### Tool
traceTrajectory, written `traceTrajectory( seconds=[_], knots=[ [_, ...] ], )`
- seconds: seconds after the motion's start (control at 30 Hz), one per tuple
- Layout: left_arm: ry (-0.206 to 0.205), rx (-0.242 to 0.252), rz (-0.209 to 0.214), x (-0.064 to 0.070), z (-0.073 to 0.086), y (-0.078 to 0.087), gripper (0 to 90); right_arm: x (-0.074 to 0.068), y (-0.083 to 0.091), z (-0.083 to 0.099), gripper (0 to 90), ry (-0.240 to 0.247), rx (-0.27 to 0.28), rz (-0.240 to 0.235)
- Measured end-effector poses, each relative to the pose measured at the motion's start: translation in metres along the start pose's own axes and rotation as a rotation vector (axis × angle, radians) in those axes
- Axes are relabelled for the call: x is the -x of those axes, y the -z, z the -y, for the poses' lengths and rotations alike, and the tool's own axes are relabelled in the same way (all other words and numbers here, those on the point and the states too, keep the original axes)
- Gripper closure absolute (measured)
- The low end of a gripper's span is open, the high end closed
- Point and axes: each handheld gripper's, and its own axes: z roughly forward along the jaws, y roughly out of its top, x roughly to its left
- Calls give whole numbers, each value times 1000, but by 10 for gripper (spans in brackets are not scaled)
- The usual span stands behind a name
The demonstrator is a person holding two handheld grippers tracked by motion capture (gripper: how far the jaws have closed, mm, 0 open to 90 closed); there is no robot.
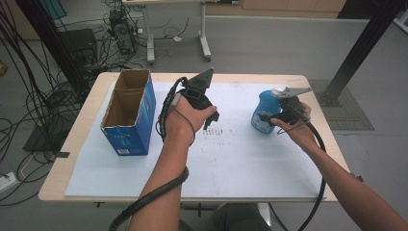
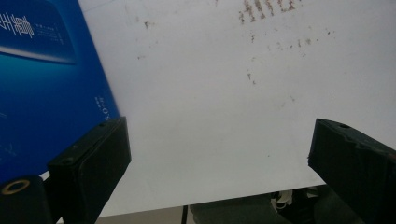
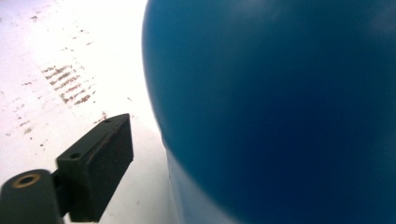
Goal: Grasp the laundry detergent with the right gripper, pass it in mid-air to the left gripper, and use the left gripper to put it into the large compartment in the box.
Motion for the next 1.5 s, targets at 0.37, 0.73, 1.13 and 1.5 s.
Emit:
traceTrajectory(
  seconds=[0.37,0.73,1.13,1.5],
  knots=[
    [0,-6,-4,-2,1,-1,62,2,-3,4,285,29,-5,7],
    [2,-9,-3,-3,2,-1,62,2,-5,6,381,28,4,-11],
    [7,-5,-5,-5,3,0,62,5,-4,7,400,11,6,-33],
    [6,-3,-8,-4,3,0,62,6,-4,7,405,9,8,-40]
  ],
)
